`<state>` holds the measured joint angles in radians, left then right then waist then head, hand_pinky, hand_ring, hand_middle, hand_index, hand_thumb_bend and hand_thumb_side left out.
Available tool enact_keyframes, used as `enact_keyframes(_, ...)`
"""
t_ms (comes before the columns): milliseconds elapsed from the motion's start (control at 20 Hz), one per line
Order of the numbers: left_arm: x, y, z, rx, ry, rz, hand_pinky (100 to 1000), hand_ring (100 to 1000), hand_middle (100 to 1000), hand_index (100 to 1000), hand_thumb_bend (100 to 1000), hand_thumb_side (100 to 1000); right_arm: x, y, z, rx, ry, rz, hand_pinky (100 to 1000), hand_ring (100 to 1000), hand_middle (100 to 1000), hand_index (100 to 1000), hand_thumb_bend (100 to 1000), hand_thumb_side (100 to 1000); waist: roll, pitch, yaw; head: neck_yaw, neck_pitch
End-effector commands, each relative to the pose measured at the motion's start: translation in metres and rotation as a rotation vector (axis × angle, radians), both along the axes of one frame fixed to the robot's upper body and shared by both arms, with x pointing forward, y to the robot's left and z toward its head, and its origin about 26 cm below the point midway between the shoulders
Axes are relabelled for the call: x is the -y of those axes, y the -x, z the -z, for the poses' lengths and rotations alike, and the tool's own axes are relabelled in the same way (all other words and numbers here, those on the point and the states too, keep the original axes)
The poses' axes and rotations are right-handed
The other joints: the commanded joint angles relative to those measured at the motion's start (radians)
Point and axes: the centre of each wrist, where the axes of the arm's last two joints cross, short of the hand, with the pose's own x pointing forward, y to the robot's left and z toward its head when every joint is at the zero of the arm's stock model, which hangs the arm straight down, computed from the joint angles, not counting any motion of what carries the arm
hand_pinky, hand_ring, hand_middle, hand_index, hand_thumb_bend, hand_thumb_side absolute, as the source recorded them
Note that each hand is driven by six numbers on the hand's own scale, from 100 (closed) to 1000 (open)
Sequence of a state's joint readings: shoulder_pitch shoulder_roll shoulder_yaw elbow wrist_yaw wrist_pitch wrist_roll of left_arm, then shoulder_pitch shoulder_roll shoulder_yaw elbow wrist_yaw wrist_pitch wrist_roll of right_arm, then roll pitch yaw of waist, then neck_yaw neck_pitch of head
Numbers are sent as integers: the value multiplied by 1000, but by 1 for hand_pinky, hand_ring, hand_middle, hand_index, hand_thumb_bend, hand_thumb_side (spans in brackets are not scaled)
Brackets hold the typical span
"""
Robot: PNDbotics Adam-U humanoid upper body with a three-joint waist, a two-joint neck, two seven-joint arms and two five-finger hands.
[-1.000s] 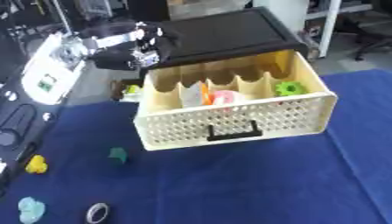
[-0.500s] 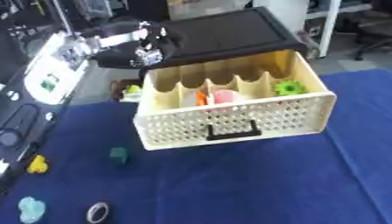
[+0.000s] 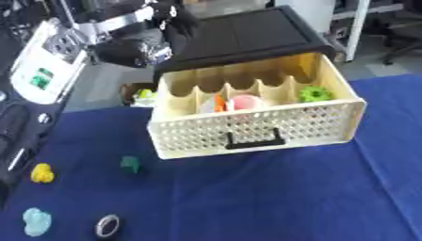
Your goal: Pick up objects from table and place into drawer.
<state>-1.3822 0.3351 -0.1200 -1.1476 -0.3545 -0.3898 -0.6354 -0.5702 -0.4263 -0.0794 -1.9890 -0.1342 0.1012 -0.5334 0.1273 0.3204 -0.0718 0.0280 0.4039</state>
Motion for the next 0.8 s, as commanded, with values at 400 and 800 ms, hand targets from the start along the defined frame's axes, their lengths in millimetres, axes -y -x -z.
enact_keyframes(400, -44, 61, -30, -6, 368, 54, 570, 681, 622, 808, 100, 706, 5, 4, -6, 26, 5, 21, 904, 674, 511, 758, 100, 1000, -38, -24, 20, -9, 28)
enact_keyframes(800, -71, 104, -17, -49, 708, 132, 547, 662, 596, 798, 100, 728, 7, 5, -11, 46, 23, 27, 890, 675, 513, 760, 100, 1000, -74, -25, 35, -5, 35)
